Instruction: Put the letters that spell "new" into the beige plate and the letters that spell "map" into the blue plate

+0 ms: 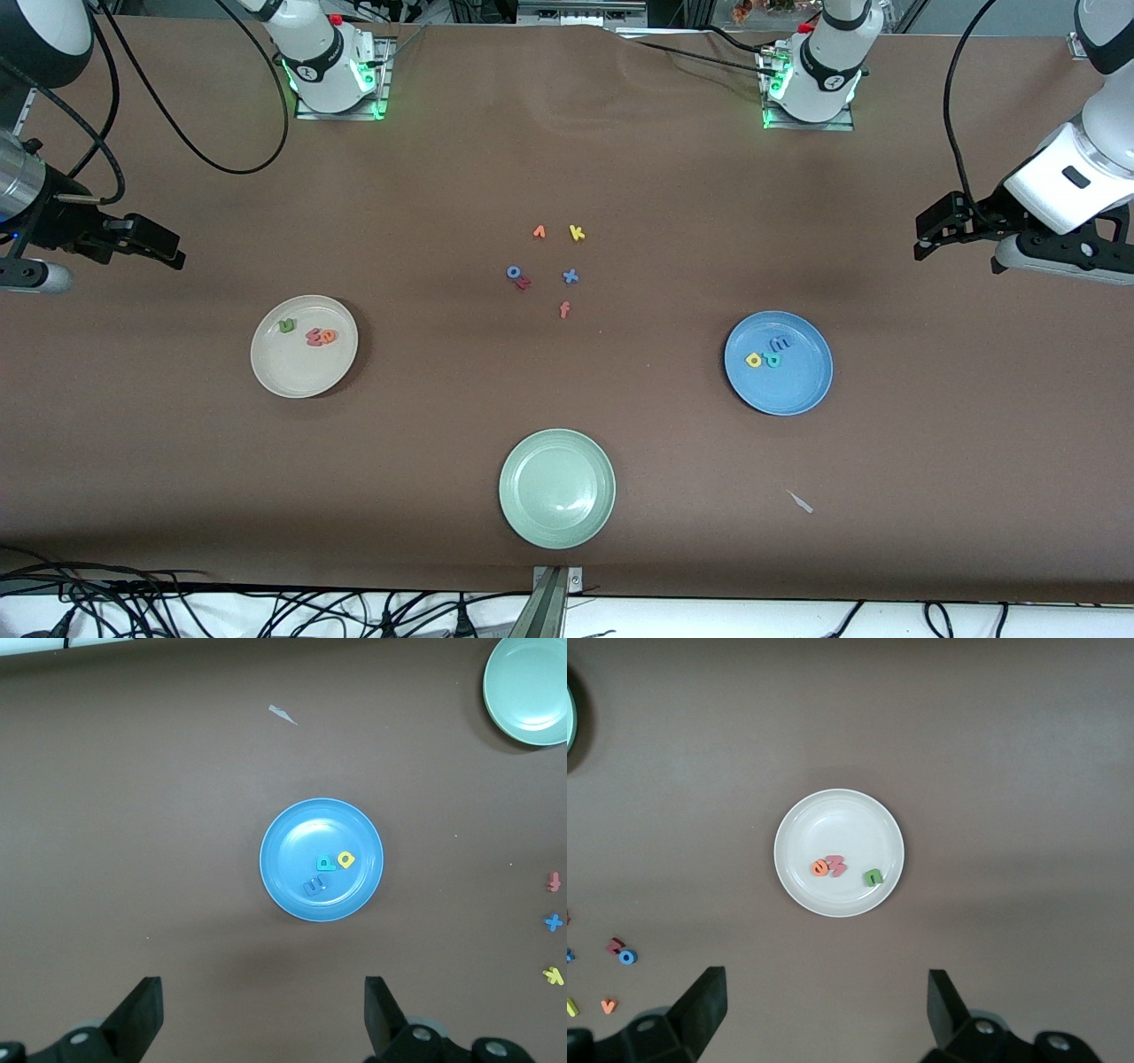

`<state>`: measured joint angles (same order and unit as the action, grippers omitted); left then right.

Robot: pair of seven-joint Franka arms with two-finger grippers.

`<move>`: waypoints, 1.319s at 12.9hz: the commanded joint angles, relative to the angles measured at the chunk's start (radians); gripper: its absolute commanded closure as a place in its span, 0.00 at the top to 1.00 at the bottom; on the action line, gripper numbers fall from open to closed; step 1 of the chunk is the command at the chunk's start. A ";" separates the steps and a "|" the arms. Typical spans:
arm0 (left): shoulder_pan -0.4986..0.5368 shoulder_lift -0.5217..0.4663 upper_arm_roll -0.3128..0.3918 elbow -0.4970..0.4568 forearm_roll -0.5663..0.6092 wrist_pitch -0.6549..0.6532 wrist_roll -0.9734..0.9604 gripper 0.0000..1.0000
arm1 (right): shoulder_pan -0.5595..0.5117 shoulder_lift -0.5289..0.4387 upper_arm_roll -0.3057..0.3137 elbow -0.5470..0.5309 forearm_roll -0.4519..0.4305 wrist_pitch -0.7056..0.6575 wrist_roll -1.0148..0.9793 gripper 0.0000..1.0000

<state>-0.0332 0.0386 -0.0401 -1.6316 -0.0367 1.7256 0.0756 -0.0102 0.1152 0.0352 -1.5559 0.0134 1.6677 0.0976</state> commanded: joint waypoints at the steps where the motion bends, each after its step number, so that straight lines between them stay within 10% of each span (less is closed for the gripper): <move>1: 0.004 0.012 0.000 0.030 -0.026 -0.024 0.003 1.00 | -0.004 0.011 0.005 0.028 -0.015 -0.016 -0.013 1.00; 17: 0.004 0.011 0.000 0.030 -0.026 -0.026 0.003 1.00 | -0.007 0.008 -0.003 0.066 -0.046 -0.006 -0.003 1.00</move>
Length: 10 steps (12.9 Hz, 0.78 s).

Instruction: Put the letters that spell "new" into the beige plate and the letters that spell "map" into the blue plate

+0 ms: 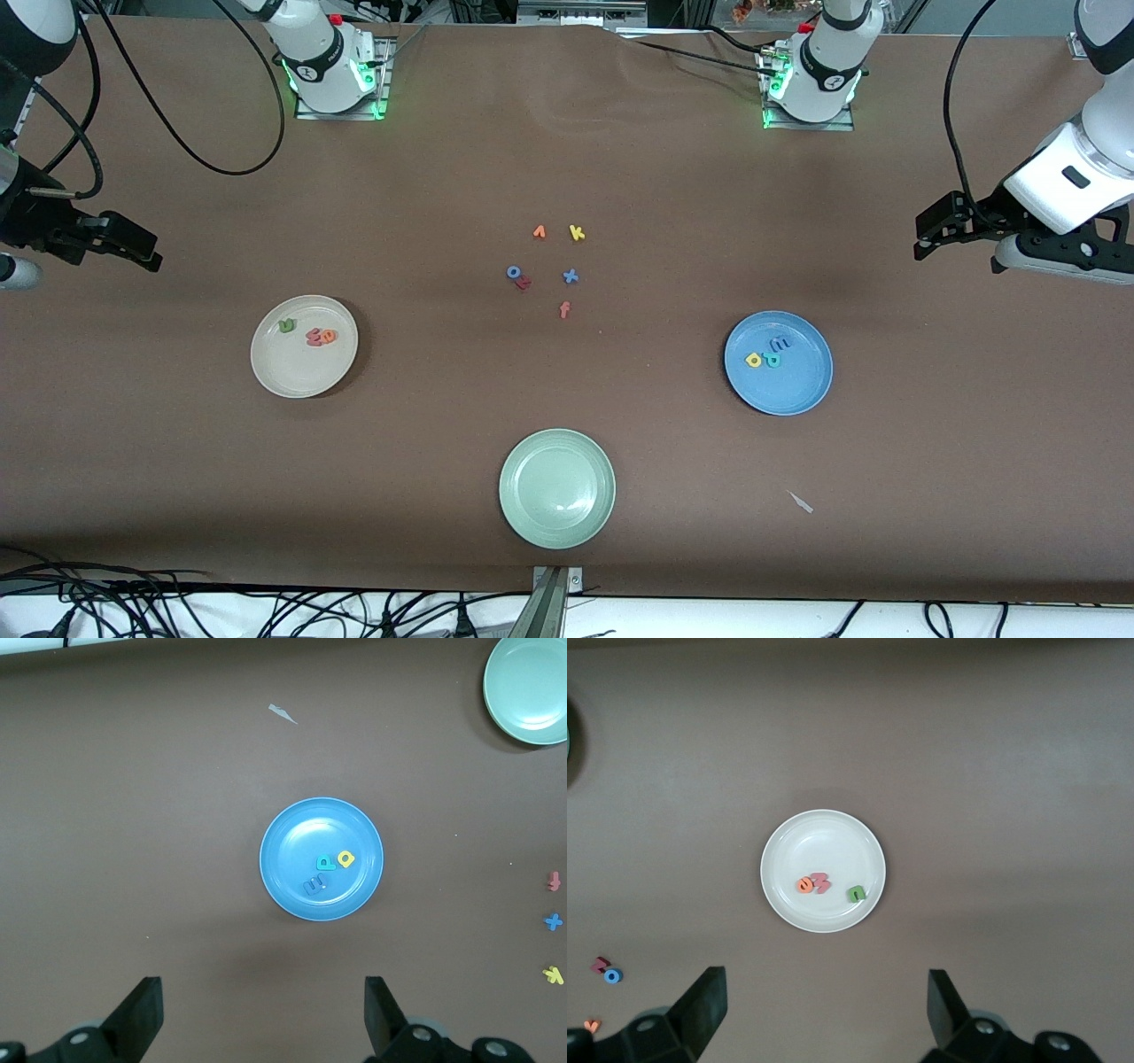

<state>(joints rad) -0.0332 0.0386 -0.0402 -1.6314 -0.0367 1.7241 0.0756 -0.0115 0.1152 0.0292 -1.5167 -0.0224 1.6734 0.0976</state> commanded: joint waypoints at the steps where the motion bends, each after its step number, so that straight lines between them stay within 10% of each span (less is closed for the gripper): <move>1: 0.004 0.011 0.000 0.030 -0.026 -0.024 0.003 1.00 | -0.005 0.008 0.003 0.027 -0.010 -0.011 -0.003 1.00; 10: 0.006 0.012 0.000 0.038 -0.026 -0.038 0.003 1.00 | -0.004 0.009 0.009 0.027 -0.014 -0.014 -0.007 1.00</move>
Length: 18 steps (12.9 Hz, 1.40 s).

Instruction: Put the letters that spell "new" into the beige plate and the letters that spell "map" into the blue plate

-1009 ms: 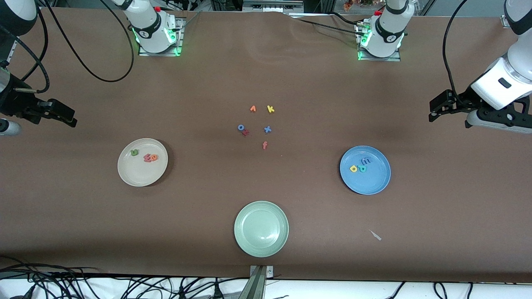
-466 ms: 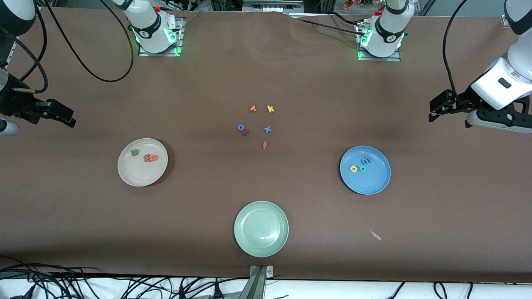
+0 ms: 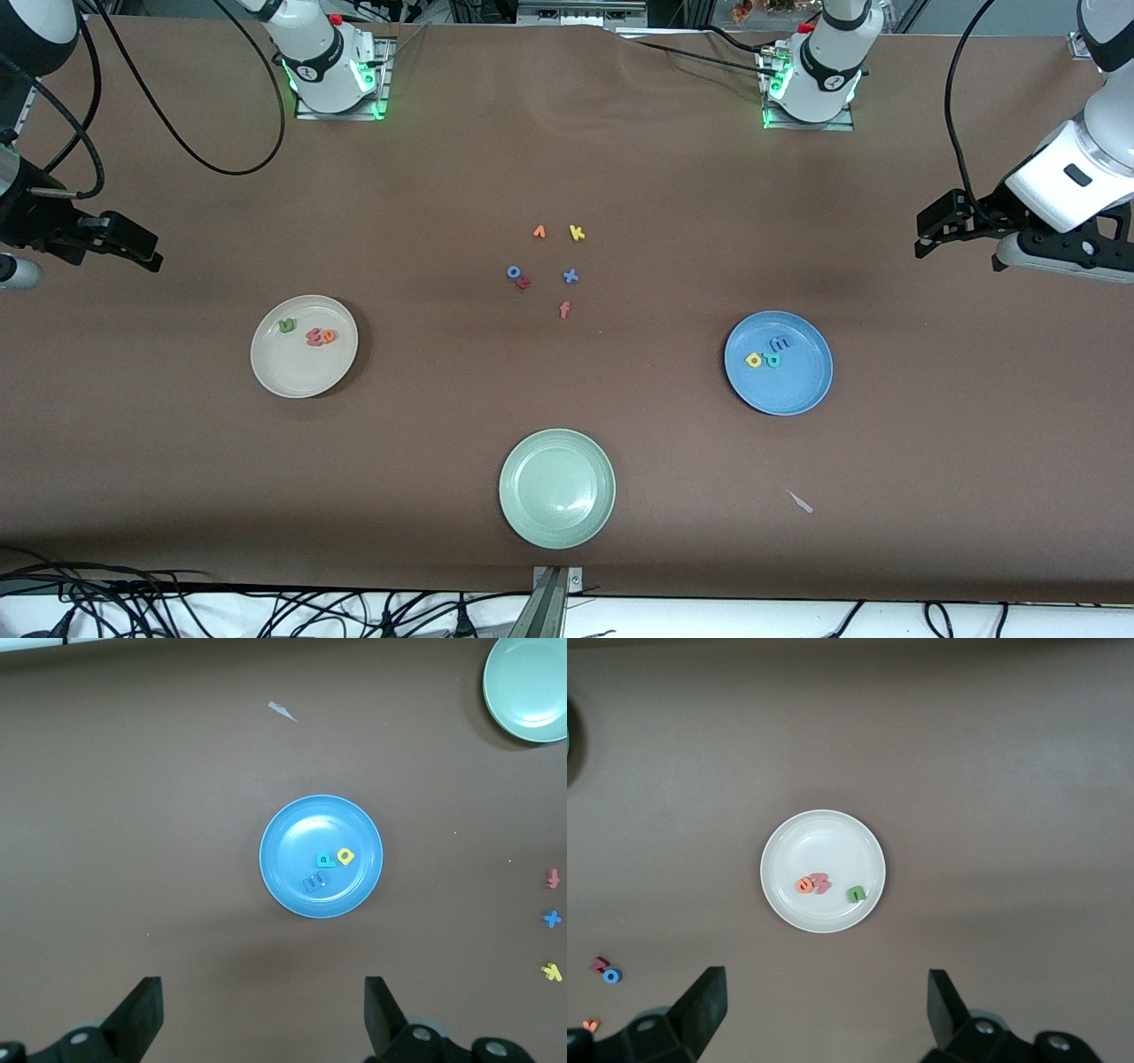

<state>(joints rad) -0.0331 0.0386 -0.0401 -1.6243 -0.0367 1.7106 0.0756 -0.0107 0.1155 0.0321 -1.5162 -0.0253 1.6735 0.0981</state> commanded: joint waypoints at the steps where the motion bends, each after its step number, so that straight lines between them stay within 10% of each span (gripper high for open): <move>1: 0.004 0.012 0.000 0.029 -0.026 -0.025 0.003 1.00 | -0.006 0.010 0.002 0.027 -0.005 -0.014 -0.014 1.00; 18: 0.004 0.012 -0.001 0.031 -0.026 -0.025 0.001 1.00 | 0.009 0.012 0.012 0.025 0.010 -0.021 -0.012 1.00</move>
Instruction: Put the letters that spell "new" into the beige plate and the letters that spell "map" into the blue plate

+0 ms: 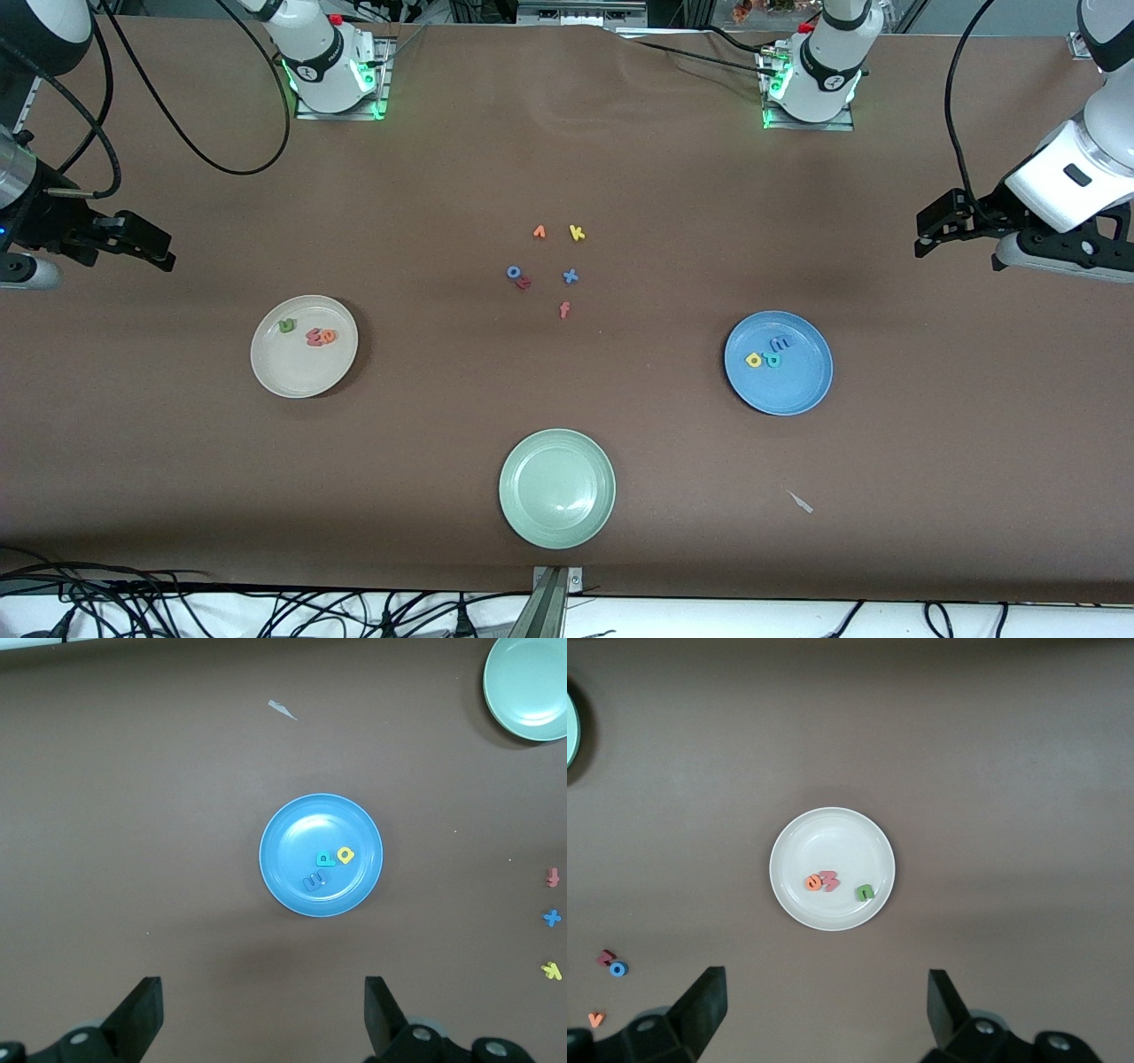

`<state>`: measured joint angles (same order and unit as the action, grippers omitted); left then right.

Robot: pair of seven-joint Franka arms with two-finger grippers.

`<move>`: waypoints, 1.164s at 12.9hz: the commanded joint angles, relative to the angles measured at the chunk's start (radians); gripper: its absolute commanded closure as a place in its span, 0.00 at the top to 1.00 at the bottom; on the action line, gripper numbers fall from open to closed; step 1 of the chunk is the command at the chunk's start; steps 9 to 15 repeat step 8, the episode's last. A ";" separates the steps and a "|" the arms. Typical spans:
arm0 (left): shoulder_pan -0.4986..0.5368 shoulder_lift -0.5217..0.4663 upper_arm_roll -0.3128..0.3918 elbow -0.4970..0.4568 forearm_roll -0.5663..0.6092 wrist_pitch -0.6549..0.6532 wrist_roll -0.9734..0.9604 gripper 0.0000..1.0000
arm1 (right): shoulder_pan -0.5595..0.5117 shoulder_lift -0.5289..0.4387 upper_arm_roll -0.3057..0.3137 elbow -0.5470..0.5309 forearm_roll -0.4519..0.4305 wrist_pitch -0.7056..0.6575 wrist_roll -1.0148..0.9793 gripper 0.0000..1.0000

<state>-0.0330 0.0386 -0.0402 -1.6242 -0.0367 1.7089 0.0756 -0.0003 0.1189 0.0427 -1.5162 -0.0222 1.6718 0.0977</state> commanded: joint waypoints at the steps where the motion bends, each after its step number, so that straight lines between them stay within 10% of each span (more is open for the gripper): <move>1: 0.004 0.012 0.000 0.030 -0.026 -0.023 0.003 1.00 | -0.001 0.008 0.002 0.025 0.008 -0.021 -0.007 1.00; 15: 0.005 0.012 0.000 0.040 -0.026 -0.023 0.001 1.00 | -0.001 0.008 0.002 0.025 0.007 -0.021 -0.006 1.00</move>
